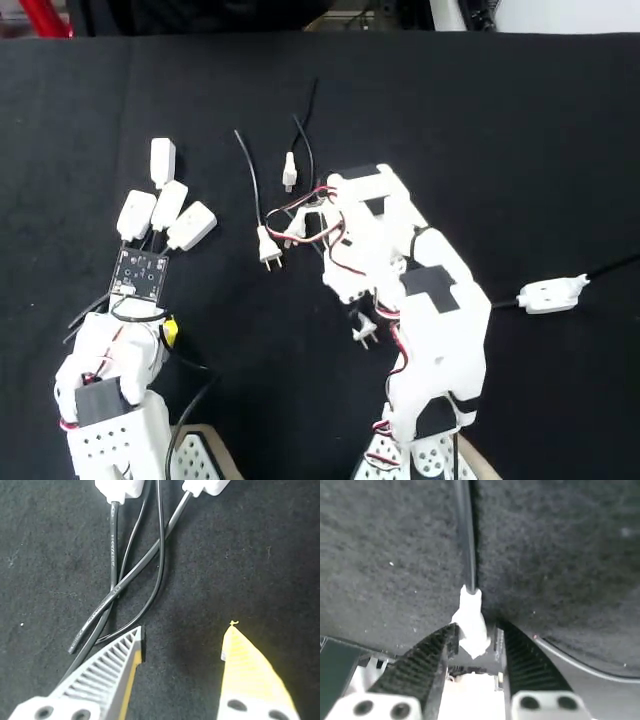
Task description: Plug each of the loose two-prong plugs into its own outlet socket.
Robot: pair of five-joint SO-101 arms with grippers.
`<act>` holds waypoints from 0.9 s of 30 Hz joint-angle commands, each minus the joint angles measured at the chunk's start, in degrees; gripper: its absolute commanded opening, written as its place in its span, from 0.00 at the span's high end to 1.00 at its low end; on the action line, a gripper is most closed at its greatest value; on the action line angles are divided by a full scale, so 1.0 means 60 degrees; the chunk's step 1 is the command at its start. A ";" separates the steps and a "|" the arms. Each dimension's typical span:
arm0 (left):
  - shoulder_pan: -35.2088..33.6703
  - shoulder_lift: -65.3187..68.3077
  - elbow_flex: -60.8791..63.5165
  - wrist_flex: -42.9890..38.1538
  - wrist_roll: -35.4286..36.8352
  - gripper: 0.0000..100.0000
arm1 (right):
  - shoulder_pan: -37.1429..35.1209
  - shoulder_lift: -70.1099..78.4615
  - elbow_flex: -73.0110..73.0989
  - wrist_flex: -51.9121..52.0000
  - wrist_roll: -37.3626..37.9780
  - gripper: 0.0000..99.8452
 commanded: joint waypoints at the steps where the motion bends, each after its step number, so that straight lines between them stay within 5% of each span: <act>1: -0.0125 -0.0029 -0.0051 -0.0015 -0.0044 0.74 | 0.0000 -0.0125 0.0007 -0.0645 -0.0103 0.93; 10: -0.0125 -0.0029 -0.0051 -0.0015 -0.0044 0.74 | -0.1055 -0.0125 0.0022 -0.0718 -0.0762 0.97; 27: -0.0125 -0.0029 -0.0051 0.0000 -0.0044 0.74 | -0.1201 -0.1985 0.0168 -0.0527 -0.1348 0.99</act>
